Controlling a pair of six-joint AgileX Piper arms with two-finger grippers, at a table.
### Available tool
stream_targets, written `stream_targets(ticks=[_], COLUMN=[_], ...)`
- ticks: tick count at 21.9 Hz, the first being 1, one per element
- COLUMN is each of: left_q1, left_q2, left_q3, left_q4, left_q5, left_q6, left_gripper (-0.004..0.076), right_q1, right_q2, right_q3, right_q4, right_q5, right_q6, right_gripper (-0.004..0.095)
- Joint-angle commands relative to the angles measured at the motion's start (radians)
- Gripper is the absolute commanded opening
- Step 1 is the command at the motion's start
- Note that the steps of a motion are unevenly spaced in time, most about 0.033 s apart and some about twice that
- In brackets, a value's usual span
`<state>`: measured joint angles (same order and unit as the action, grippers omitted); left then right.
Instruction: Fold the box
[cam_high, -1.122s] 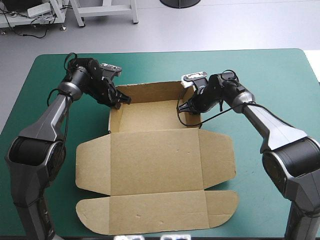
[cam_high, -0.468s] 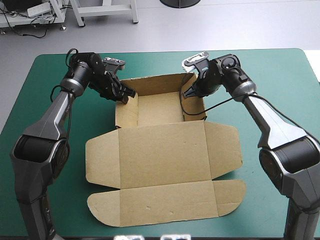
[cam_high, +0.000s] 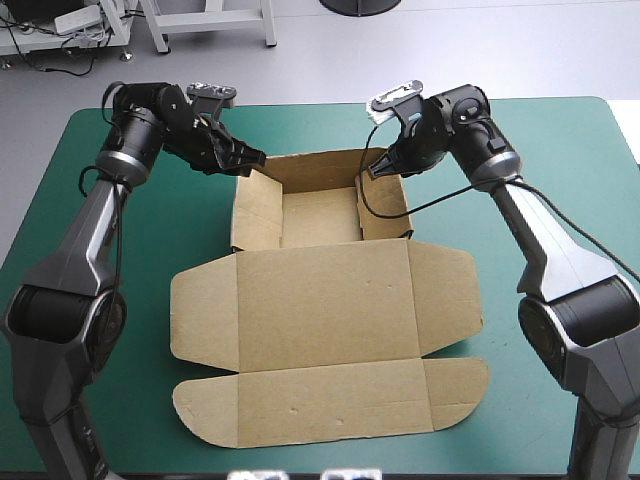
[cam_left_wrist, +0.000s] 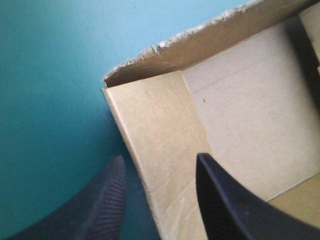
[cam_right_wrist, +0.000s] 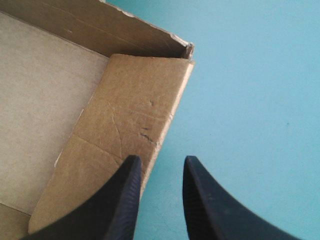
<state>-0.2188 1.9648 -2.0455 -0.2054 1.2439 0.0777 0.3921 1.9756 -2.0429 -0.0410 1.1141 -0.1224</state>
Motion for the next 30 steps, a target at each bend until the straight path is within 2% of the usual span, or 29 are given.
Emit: stream_targets(ticks=[1, 4, 10, 15, 19, 21, 27, 30], left_q1=[-0.005, -0.005, -0.005, -0.005, -0.005, -0.005, -0.005, -0.005], left_q2=[-0.148, -0.249, -0.462, -0.666, -0.879, -0.946, -1.009, -1.024], left_q3=[-0.035, -0.035, -0.035, 0.038, 0.300, 0.365, 0.385, 0.385], left_q4=[-0.017, -0.017, -0.015, 0.099, 0.256, 0.320, 0.369, 0.357], left_q5=[0.039, 0.039, 0.039, 0.039, 0.039, 0.039, 0.039, 0.039], left_q6=[-0.041, -0.041, -0.025, -0.025, -0.025, -0.025, -0.032, -0.033], left_gripper=[0.0288, 0.0217, 0.0137, 0.0135, 0.0135, 0.0135, 0.0135, 0.0135], right_q1=[-0.007, -0.007, -0.009, -0.009, -0.011, -0.019, -0.032, -0.032], right_q2=[-0.075, -0.076, -0.073, -0.037, 0.022, 0.042, 0.067, 0.101], right_q3=[-0.065, -0.085, -0.085, -0.083, -0.083, -0.083, -0.083, -0.083], right_q4=[-0.009, -0.009, -0.005, 0.041, 0.069, 0.069, 0.082, 0.145], right_q5=[0.003, 0.046, 0.089, 0.093, 0.095, 0.097, 0.097, 0.097], right_q6=[0.009, 0.031, 0.031, 0.031, 0.029, 0.029, 0.029, 0.025], right_gripper=[0.0283, 0.0282, 0.0283, 0.0283, 0.0283, 0.0283, 0.0283, 0.0282])
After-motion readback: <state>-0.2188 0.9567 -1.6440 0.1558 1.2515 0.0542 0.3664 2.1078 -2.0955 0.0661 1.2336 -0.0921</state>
